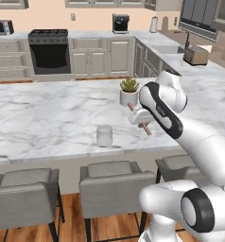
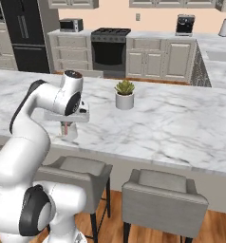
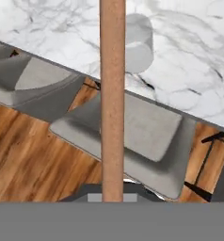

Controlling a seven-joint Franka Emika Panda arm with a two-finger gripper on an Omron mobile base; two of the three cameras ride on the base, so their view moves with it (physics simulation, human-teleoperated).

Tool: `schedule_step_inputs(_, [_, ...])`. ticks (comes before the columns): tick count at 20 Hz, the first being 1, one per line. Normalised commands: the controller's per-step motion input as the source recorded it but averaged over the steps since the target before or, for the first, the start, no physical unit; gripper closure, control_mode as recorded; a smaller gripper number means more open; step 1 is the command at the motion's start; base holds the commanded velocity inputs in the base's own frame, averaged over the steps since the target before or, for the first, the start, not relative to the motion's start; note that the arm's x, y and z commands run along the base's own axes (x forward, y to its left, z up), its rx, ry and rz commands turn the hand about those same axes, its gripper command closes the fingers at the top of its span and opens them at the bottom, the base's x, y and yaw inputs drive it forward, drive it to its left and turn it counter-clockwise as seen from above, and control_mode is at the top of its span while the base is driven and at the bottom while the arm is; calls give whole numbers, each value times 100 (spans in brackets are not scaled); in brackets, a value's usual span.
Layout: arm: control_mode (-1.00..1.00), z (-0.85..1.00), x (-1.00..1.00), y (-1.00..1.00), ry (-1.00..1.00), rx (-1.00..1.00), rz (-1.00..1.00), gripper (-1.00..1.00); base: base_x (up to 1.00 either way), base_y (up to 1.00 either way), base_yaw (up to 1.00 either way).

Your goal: Take a straw from the drawer in front and place it inside the glass cup on the dining counter.

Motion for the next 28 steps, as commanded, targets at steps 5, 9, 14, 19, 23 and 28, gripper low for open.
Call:
schedule_step_inputs(5, [-100, -4, 34, 4, -21, 20, 76, 100, 0, 0, 0])
schedule_step_inputs(9, [-100, -14, -4, 34, -7, 2, 53, 100, 0, 0, 0])
schedule_step_inputs(14, [-100, -3, 13, 24, -8, 20, 15, 100, 0, 0, 0])
schedule_step_inputs(19, [-100, 0, 26, 14, -22, 32, 8, 100, 0, 0, 0])
schedule_step_inputs(23, [-100, 0, 48, 33, -17, 28, 3, 100, 0, 0, 0])
schedule_step_inputs(28, [-100, 0, 53, 33, 0, 24, 0, 100, 0, 0, 0])
